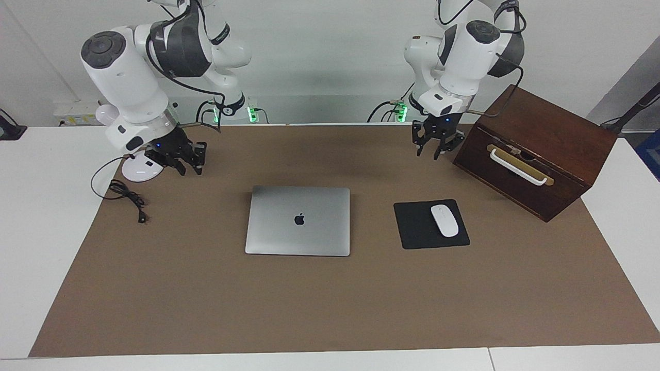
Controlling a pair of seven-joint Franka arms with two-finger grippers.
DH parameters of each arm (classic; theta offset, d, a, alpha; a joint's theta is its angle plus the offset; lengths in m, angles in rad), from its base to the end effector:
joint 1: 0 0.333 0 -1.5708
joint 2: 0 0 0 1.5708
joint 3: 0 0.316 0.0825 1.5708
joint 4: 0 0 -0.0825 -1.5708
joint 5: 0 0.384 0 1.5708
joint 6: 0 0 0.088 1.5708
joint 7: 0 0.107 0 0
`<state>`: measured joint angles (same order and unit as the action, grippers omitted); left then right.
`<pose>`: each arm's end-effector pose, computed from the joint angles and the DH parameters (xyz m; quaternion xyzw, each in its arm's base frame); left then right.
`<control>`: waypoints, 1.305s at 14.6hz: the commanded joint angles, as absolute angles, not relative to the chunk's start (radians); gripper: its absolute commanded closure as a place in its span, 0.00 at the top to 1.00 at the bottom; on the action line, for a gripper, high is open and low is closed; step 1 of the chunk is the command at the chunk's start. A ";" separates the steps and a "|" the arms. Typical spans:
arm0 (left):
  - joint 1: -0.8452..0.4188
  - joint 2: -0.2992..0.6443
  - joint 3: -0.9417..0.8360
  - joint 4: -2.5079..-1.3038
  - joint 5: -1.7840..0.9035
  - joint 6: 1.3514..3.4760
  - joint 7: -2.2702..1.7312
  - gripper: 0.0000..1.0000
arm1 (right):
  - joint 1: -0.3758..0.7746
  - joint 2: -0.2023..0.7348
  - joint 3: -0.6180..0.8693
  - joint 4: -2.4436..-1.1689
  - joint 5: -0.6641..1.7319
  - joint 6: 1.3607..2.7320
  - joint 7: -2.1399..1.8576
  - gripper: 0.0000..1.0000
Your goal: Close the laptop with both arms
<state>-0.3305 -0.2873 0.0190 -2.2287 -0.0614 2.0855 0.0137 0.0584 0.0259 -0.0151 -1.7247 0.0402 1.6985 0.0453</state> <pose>0.4560 -0.1495 0.5041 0.9858 -0.1486 0.0666 0.0408 0.5648 0.0284 0.5479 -0.9995 0.0041 0.0269 0.0185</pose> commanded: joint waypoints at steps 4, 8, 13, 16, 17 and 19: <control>-0.145 -0.285 0.009 -2.181 -0.046 2.017 0.006 1.00 | -0.021 -0.044 -0.009 -1.740 -0.008 1.658 -0.083 1.00; -0.071 -0.282 0.009 -2.146 -0.046 2.031 0.006 1.00 | -0.012 -0.098 -0.008 -1.740 -0.083 1.657 -0.086 1.00; -0.017 -0.261 0.009 -2.060 -0.046 2.025 0.003 1.00 | -0.021 -0.144 -0.009 -1.726 -0.080 1.622 -0.081 1.00; -0.002 -0.200 0.009 -1.907 -0.046 1.909 0.002 1.00 | -0.025 -0.147 -0.012 -1.735 -0.071 1.608 -0.068 1.00; -0.002 -0.164 0.009 -1.829 -0.046 1.843 0.002 1.00 | -0.025 -0.150 -0.021 -1.735 -0.061 1.599 -0.046 1.00; -0.002 -0.114 0.009 -1.706 -0.044 1.746 0.002 1.00 | -0.025 -0.150 -0.029 -1.736 -0.038 1.597 -0.011 1.00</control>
<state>-0.0127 -0.2060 0.0195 -1.8698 -0.0602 1.8570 0.0116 -0.0102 -0.1404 -0.0291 -1.7261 -0.0627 1.6060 -0.0401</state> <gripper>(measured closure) 0.000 0.000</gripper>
